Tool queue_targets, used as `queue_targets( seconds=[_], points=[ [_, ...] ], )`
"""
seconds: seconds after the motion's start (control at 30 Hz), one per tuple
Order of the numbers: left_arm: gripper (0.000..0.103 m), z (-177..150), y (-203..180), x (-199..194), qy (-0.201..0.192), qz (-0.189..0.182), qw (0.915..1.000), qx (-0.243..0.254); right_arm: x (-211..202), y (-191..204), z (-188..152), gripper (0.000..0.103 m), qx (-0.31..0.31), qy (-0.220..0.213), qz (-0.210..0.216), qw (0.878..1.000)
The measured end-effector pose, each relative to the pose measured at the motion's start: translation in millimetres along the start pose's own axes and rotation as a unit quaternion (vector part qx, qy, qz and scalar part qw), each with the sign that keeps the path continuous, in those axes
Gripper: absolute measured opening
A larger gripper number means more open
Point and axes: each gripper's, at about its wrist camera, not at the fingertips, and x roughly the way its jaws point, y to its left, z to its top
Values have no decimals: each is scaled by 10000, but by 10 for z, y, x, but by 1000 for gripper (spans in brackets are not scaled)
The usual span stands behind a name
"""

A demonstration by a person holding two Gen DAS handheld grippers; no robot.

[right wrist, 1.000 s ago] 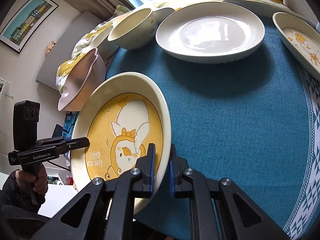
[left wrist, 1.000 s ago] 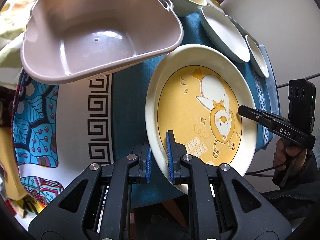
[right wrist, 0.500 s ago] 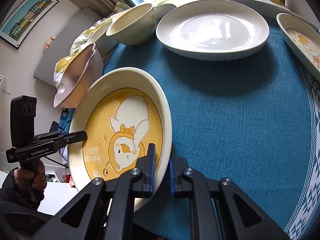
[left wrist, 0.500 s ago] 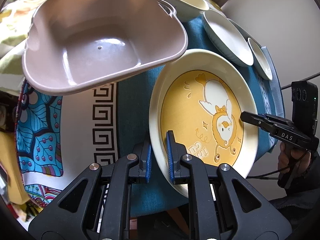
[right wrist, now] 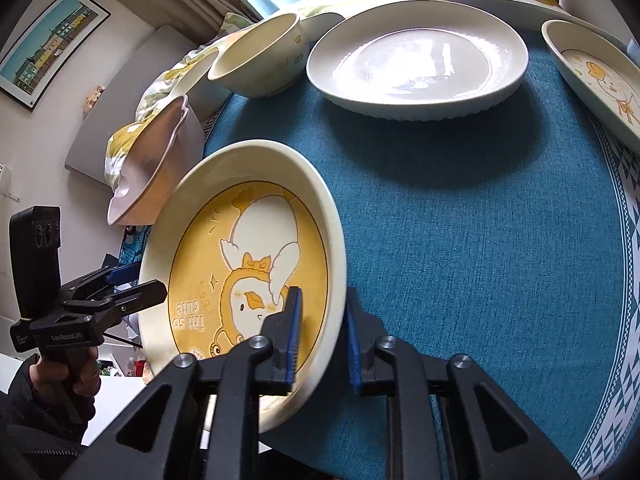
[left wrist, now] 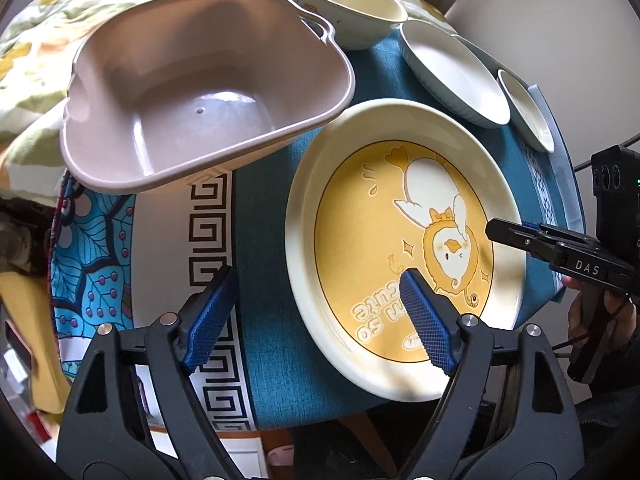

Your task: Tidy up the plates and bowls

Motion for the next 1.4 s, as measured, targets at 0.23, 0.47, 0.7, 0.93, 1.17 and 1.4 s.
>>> queue_targets(
  seconds=[0.23,0.47,0.7,0.93,1.17,1.4],
  points=[
    [81,-74,-77,-319,-227,310,9993,8,-469,104,57,61,-93,-342,-321,9989],
    [83,334,-699,-982,-1216,366,9895,695,-1257,124,387,62,-260,-1082,-505,9925],
    [103,990,-1266,-1101,-1722,242,9819,746,-1592,-177,1004,102,-712,-1347,-610,9864],
    [103,1340,-1407,-577,-1316,48,9910,-244,-1410,-697,1662,102,-1451,-672,-539,9857],
    [102,1452,-1331,195,-828,172,9879,-1304,-870,-1110,2173,102,-2110,-60,-372,9768],
    [89,1469,-1261,723,-444,167,9815,-1857,-284,-1294,2368,87,-2447,598,227,9675]
  ],
)
